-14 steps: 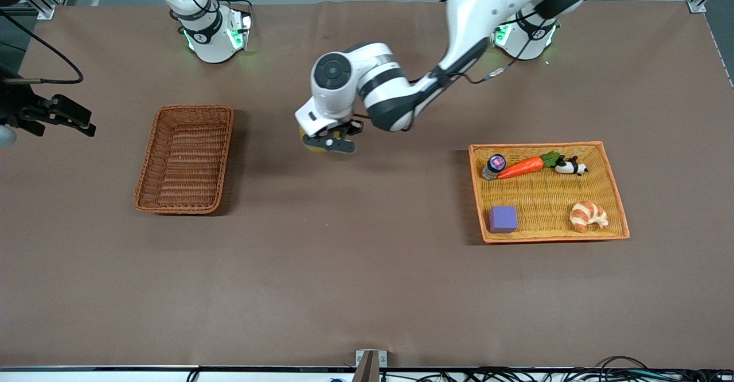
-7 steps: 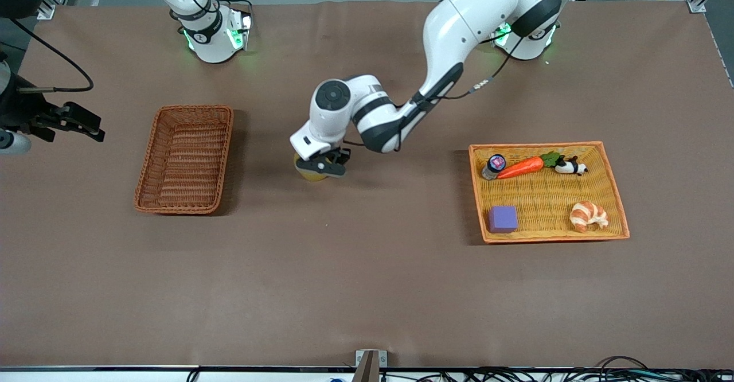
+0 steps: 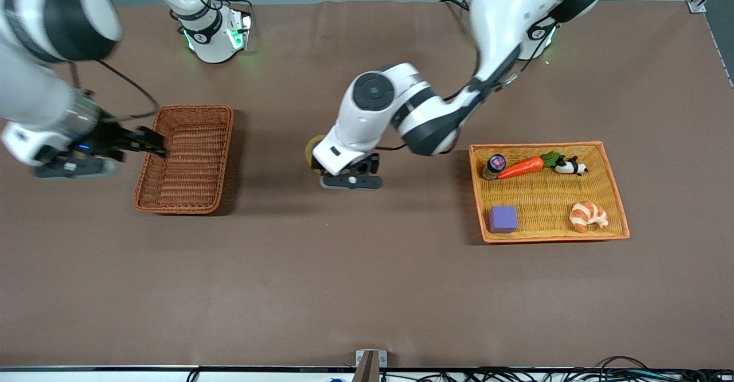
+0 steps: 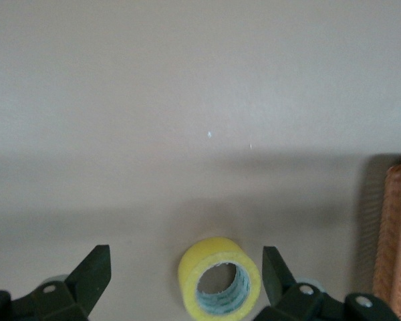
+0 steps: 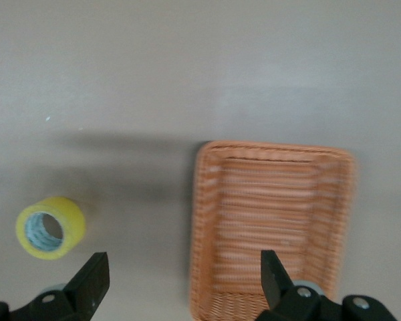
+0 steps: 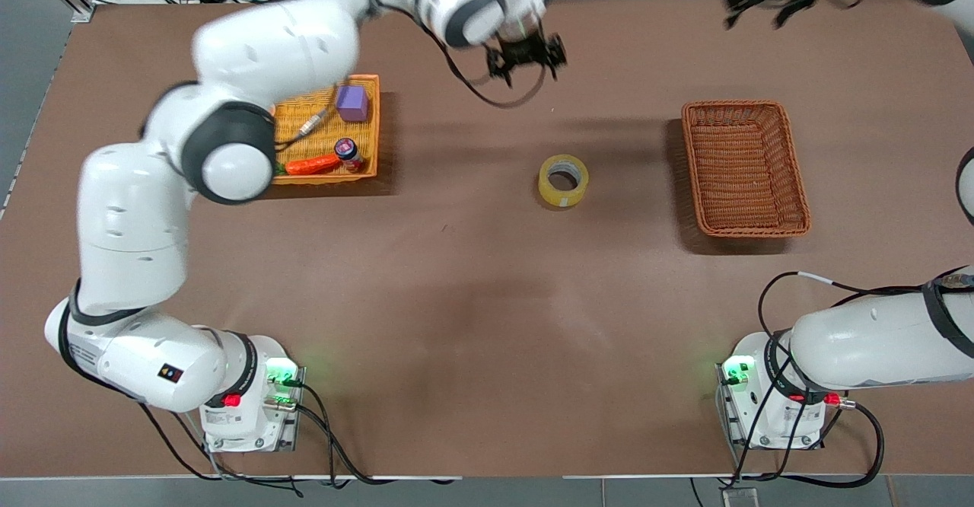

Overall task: Move tape to another basket
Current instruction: 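Set the tape down on the table while the right gripper approaches, then grasp the tape rim with the right gripper while the left gripper withdraws, then carry the tape with the right gripper into the wicker basket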

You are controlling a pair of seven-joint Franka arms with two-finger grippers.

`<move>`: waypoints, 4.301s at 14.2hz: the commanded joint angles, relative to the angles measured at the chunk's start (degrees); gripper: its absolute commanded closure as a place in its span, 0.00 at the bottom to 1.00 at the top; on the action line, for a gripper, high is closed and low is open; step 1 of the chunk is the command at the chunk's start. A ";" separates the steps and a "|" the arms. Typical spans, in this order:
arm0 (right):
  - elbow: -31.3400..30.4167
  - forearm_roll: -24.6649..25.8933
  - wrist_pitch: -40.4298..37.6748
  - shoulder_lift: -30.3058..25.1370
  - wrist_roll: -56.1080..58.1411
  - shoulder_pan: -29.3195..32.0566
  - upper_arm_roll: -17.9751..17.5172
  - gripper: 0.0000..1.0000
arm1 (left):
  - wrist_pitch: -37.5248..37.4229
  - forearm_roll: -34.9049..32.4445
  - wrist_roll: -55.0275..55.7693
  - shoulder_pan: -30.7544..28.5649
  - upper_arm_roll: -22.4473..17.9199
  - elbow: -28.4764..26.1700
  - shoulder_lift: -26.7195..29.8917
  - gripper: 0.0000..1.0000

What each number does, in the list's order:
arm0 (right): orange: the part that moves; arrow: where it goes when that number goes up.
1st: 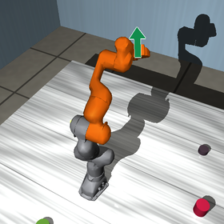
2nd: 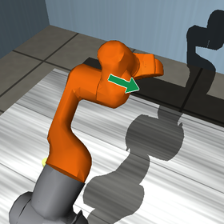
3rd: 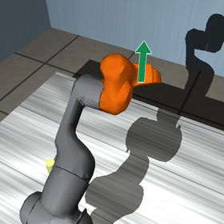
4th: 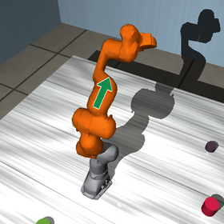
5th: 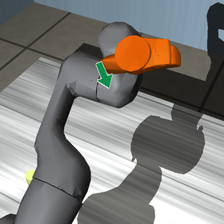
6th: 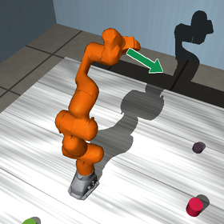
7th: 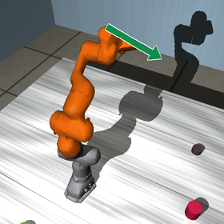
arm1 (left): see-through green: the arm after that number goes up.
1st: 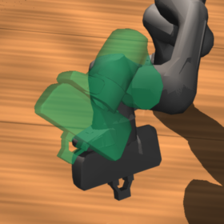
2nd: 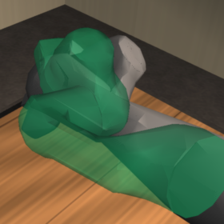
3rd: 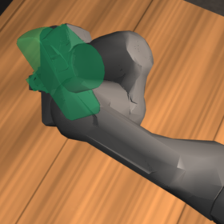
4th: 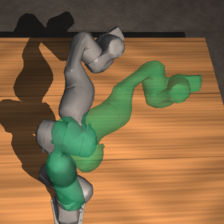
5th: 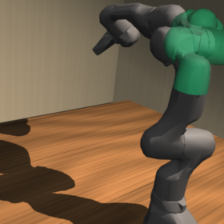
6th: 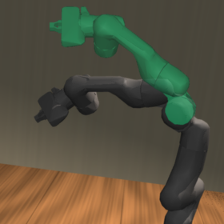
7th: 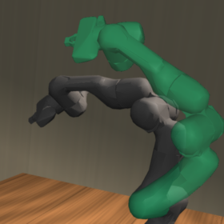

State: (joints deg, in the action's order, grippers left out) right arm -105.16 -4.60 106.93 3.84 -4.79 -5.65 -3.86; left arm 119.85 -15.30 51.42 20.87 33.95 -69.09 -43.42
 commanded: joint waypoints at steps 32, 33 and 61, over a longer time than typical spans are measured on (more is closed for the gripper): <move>-11.92 0.20 24.26 14.73 -19.47 -26.79 4.55 1.00 | -28.53 16.71 -51.59 -18.14 -28.50 -24.69 44.75 0.01; -10.86 0.20 20.20 12.18 -19.21 -24.87 4.73 1.00 | -28.62 16.71 -51.60 -18.14 -28.50 -24.60 44.57 0.00; -40.83 6.62 42.57 3.88 5.93 10.92 4.82 0.57 | -28.27 15.56 -50.54 -17.96 -28.24 -23.63 42.90 0.00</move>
State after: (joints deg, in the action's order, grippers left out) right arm -145.20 1.51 148.28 7.29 0.53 4.46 1.73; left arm 91.31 0.27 0.97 2.94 5.57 -93.31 -0.13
